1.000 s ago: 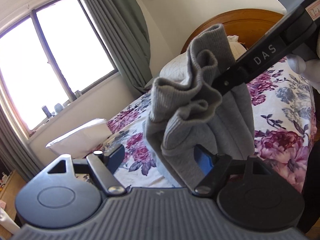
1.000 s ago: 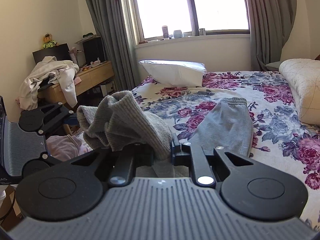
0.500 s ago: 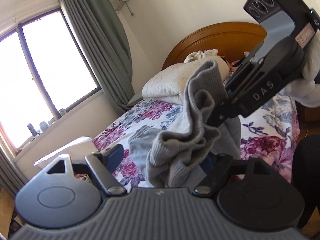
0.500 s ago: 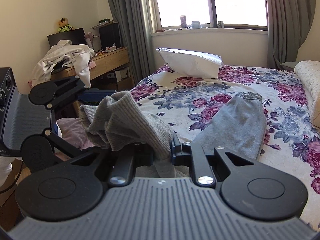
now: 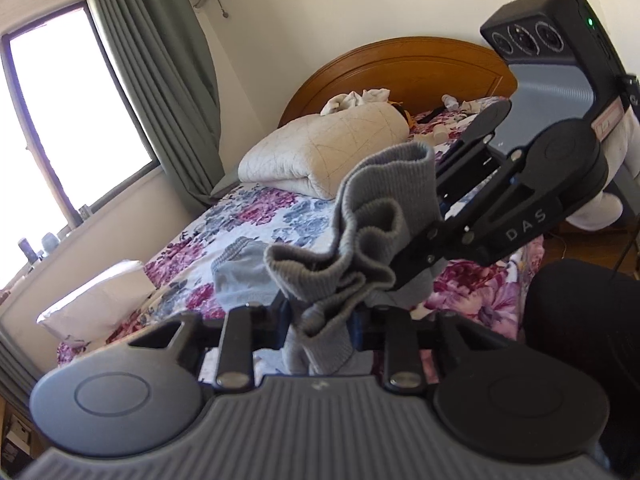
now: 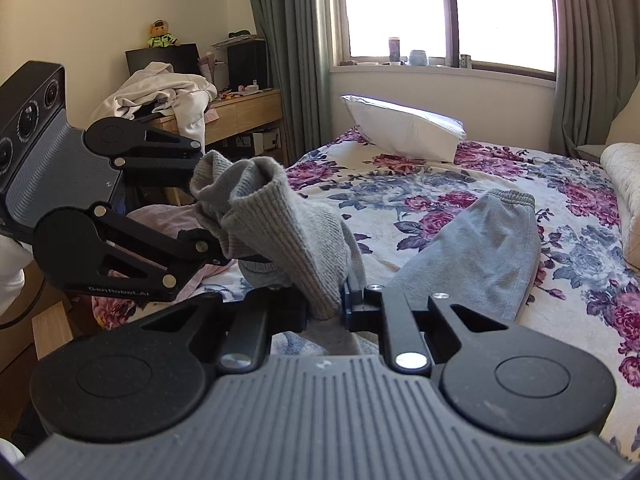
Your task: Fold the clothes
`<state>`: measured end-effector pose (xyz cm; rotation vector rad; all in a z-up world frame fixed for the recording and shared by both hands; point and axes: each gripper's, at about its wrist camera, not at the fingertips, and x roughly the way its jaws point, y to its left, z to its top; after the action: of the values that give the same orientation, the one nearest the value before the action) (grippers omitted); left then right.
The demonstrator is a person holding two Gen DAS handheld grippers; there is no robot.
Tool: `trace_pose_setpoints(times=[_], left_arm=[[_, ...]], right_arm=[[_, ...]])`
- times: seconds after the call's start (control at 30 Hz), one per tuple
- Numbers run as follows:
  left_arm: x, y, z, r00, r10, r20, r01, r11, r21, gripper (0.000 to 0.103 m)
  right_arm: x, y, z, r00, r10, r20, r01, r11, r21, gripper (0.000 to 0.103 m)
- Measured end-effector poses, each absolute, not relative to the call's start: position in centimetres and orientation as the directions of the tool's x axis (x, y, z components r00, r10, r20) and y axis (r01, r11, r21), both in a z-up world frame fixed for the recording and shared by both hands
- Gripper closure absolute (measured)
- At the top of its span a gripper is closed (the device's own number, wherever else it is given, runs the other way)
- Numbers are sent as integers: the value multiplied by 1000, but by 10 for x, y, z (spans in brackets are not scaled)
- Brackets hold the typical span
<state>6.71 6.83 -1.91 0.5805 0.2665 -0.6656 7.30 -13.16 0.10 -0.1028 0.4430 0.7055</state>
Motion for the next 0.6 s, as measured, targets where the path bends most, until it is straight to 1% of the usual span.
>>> trace_pose_setpoints(times=[0.1,0.23,0.33,0.47,0.6], left_arm=[[50,70,-13,779,-487,-393,626,637,450,81],[23,73,3,822,-435,-367,569,662,488,82],[6,83,21,840,-426,-335,542,671,505,82],[-26,103,56,855,-441,-275,519,712,473,83],[-55,122,85,867,-461,-189,495,750,438,83]], right_arm=[[53,-125,12,672,622,-401,-671,741,24,88],[31,-122,33,674,647,-358,-687,726,19,88],[7,-119,54,662,684,-307,-721,692,-12,88],[-31,-113,90,632,736,-240,-765,642,-47,88],[-57,-116,128,583,792,-181,-807,590,-17,88]])
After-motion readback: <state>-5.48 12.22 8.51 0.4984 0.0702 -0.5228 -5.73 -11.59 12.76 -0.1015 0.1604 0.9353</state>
